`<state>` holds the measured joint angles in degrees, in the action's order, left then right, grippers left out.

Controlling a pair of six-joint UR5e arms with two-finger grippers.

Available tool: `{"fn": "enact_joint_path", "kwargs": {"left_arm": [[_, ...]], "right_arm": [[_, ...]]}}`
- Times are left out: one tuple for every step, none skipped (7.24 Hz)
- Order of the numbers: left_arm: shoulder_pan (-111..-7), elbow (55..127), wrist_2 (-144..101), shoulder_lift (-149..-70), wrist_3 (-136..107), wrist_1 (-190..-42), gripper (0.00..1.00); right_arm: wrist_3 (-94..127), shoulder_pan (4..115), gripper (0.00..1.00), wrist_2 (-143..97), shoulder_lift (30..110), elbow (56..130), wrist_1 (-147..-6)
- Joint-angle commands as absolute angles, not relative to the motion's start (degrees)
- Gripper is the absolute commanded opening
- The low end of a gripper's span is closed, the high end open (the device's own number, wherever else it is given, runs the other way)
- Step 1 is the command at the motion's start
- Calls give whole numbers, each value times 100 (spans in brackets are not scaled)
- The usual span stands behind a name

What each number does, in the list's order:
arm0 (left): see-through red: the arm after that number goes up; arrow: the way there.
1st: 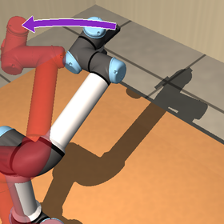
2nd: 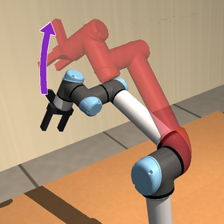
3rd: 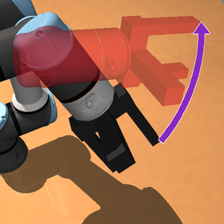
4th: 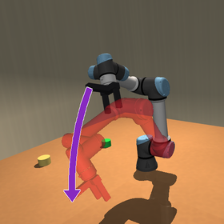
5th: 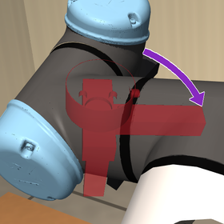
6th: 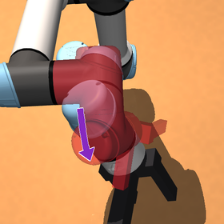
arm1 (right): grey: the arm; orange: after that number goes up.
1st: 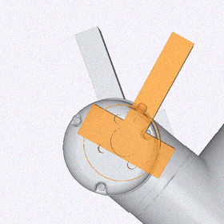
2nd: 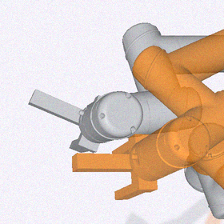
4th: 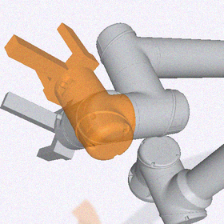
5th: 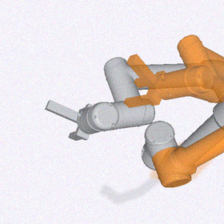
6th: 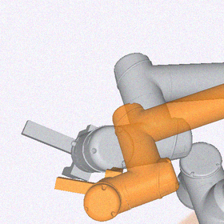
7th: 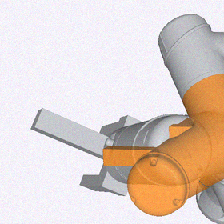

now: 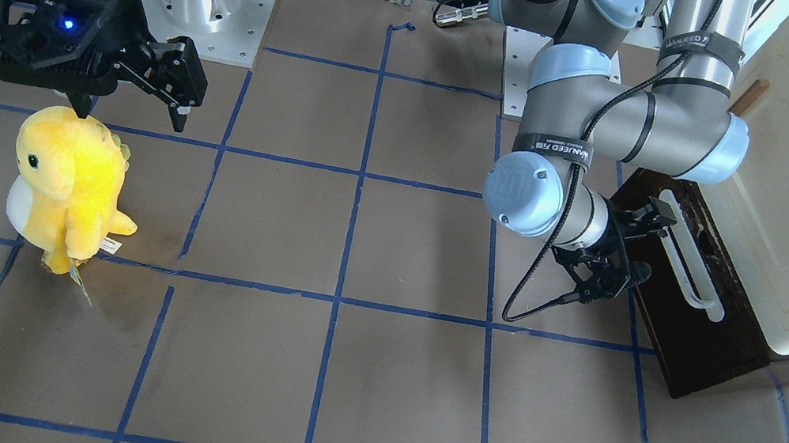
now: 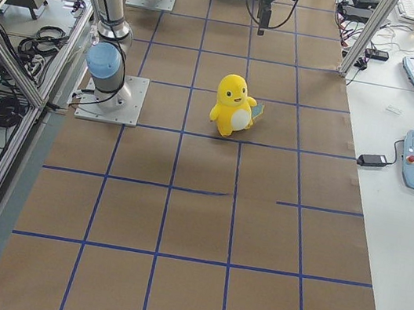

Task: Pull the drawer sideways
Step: 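Lower the open left gripper around the white drawer handle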

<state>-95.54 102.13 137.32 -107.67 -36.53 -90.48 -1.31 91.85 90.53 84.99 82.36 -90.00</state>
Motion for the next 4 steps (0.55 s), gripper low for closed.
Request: {"fn": "enact_joint_path", "kwargs": {"left_arm": [[-9545, 10222, 14875, -11012, -3691, -9866, 100], [-9545, 10230, 14897, -11039, -3700, -9870, 100], [-9545, 10230, 14932, -11135, -3691, -9870, 100], [-9545, 10239, 15272, -11231, -3752, -9870, 100]], "right_arm": [[-123, 9185, 100, 9053, 8499, 8235, -9000], [-123, 9185, 100, 9053, 8499, 8235, -9000], [-123, 9185, 100, 9053, 8499, 8235, -9000], [-123, 9185, 100, 9053, 8499, 8235, -9000]]}}
